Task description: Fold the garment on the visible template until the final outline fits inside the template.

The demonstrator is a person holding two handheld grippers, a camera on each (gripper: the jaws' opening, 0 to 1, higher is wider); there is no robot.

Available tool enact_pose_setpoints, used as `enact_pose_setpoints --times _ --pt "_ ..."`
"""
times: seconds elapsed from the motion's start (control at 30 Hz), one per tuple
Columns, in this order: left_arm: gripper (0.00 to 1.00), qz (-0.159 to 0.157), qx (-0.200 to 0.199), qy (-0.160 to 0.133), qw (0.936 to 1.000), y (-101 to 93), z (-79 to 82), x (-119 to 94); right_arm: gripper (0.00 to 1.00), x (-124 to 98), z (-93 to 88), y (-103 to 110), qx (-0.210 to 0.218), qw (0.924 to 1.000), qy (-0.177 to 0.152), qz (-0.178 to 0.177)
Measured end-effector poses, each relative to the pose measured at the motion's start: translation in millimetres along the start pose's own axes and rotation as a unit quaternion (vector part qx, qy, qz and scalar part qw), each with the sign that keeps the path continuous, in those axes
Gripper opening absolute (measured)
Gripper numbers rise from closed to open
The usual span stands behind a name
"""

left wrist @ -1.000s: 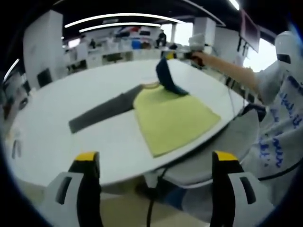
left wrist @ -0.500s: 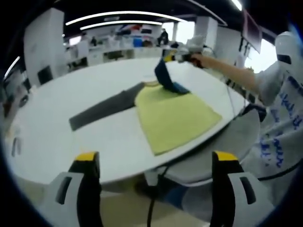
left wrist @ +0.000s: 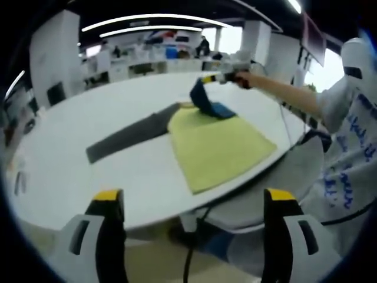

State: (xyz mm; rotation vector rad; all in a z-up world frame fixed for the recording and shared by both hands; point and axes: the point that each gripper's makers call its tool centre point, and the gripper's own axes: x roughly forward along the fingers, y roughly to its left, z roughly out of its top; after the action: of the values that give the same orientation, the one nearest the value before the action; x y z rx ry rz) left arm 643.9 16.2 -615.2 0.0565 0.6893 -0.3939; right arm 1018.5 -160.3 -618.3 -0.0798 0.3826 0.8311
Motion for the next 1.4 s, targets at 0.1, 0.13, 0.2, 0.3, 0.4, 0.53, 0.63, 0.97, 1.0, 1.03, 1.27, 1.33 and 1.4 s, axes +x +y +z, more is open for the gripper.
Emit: enact_pose_setpoints --times 0.1,0.13,0.2,0.3,0.4,0.53,0.63,0.97,1.0,1.03,1.27,1.33,1.4 --pt "0.95 0.002 0.000 -0.004 1.0000 1.9 2.3 -0.2 0.02 4.7 -2.5 4.9 0.001 1.0000 0.003 0.005" --pt "0.95 0.002 0.000 -0.005 1.0000 2.2 2.5 -0.4 0.02 6.6 -4.0 6.3 0.001 1.0000 0.004 0.007" --pt "0.95 0.004 -0.002 -0.005 1.0000 3.5 2.4 -0.7 0.02 7.4 -7.9 11.1 -0.001 0.9999 0.008 0.011" --pt "0.94 0.005 -0.004 -0.003 1.0000 3.9 0.2 -0.7 0.02 11.7 -17.9 17.7 -0.002 0.9997 0.016 0.016" --pt "0.94 0.004 -0.005 -0.001 1.0000 2.9 -1.9 -0.9 0.02 15.7 -25.2 21.3 0.001 0.9996 0.023 0.019" --pt "0.94 0.007 -0.009 0.000 0.9999 4.4 -4.2 -2.3 0.02 21.9 -32.4 25.0 0.001 0.9993 0.031 0.022" --pt "0.94 0.008 -0.011 0.000 0.9999 5.2 -5.3 -3.1 0.02 24.2 -35.8 27.0 0.003 0.9991 0.035 0.025" --pt "0.95 -0.002 -0.005 0.007 1.0000 1.5 -7.0 -1.7 0.02 32.5 -49.4 33.6 0.005 0.9985 0.048 0.027" --pt "0.96 -0.003 -0.007 0.006 1.0000 1.6 -6.7 -1.6 0.02 32.3 -50.6 34.8 0.007 0.9983 0.049 0.029" --pt "0.96 -0.002 -0.009 0.005 0.9999 2.2 -6.5 -1.5 0.02 32.9 -52.3 36.9 0.009 0.9982 0.050 0.031" --pt "0.96 -0.006 -0.005 0.010 0.9999 0.7 -8.3 0.0 0.03 42.4 -62.2 44.2 0.017 0.9977 0.054 0.038" --pt "0.96 -0.007 -0.006 0.011 0.9999 0.5 -8.4 0.3 0.03 45.2 -65.6 47.1 0.019 0.9974 0.056 0.041" --pt "0.96 -0.007 -0.006 0.012 0.9999 0.6 -9.2 -0.3 0.03 47.2 -66.0 49.6 0.019 0.9974 0.056 0.042"
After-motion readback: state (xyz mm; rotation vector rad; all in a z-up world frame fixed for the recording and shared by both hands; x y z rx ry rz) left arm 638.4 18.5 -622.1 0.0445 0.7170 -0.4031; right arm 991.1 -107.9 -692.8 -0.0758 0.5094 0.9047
